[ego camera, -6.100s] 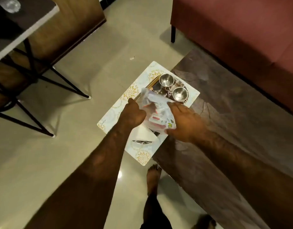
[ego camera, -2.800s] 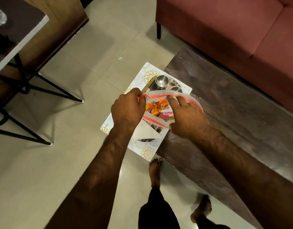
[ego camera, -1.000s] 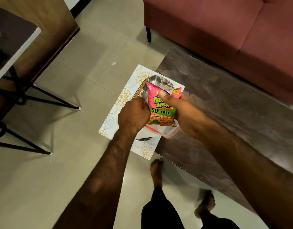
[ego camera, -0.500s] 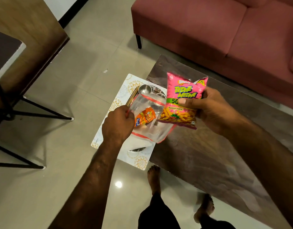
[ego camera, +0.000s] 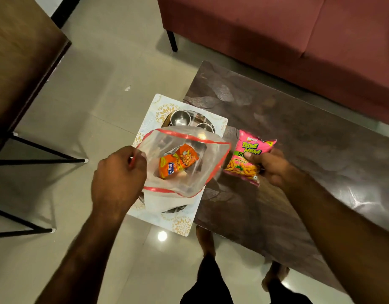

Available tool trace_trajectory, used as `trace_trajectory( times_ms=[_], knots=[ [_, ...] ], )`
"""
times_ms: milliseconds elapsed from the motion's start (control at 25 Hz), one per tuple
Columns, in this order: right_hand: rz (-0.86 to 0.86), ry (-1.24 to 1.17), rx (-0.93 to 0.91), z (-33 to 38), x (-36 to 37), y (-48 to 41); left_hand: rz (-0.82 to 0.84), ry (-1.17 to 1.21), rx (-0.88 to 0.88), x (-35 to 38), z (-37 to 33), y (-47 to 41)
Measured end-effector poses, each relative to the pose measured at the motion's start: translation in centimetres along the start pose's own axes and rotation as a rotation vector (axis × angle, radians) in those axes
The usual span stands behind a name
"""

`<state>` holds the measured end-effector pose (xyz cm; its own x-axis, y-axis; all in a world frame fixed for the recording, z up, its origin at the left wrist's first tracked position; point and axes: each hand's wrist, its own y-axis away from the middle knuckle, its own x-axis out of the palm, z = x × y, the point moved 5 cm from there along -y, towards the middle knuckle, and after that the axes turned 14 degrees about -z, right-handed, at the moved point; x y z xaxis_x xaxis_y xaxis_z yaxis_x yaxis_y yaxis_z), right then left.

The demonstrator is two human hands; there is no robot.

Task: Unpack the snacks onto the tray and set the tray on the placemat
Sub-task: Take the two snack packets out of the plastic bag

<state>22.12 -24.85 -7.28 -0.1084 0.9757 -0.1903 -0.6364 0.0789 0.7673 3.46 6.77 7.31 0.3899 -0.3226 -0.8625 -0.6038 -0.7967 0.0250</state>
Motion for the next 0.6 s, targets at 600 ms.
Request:
trace_trajectory(
  times_ms=[600],
  knots=[
    [-0.019, 0.055, 0.098, -6.2, 4.0, -4.6, 0.019, 0.077, 0.014, -0.3, 0.2, 0.6]
  ],
)
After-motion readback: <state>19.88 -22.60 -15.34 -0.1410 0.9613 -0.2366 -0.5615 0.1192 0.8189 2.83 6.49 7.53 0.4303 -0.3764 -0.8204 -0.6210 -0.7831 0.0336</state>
